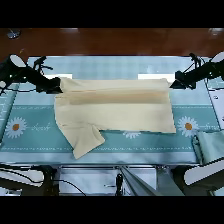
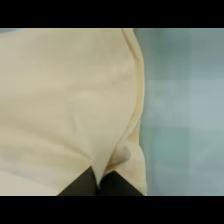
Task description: Fold the shirts.
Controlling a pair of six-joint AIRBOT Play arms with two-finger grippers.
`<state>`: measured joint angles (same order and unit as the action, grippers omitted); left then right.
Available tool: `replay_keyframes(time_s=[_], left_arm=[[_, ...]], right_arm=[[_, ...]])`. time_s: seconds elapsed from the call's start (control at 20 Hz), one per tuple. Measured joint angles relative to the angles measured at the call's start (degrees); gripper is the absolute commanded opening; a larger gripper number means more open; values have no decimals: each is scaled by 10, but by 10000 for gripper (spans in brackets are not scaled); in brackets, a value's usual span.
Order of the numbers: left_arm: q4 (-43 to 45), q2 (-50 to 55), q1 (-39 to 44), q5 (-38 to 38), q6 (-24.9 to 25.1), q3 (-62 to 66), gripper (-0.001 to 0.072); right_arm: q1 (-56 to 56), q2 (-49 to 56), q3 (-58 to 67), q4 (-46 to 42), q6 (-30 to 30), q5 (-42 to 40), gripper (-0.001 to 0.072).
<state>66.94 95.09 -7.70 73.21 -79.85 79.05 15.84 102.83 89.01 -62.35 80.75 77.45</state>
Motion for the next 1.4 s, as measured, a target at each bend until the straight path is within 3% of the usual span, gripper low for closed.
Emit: replay_keyframes(time_s=[0.05,0.1,0.3,0.5,0.7,0.95,1.2,1.4], left_arm=[[5,3,-2,10,0,-2,694],[5,5,-4,22,-3,-1,705],[7,-11,-23,109,-16,3,705],[37,-102,-68,132,-25,-82,705],[58,-215,-149,89,-45,-257,703],[-86,-323,-206,-5,20,-453,703],[-196,-361,-164,-80,71,-561,702],[-243,-368,-74,-138,86,-593,674]], right_arm=[[0,-1,-7,-5,6,1,624],[2,-5,-12,-2,13,3,626],[14,-52,-24,-23,24,43,626],[54,-170,-118,-78,35,41,625],[89,-339,-331,-33,15,-47,625],[102,-470,-513,40,-16,-99,625],[104,-502,-557,74,-28,-100,625],[106,-508,-565,104,-30,-101,625]])
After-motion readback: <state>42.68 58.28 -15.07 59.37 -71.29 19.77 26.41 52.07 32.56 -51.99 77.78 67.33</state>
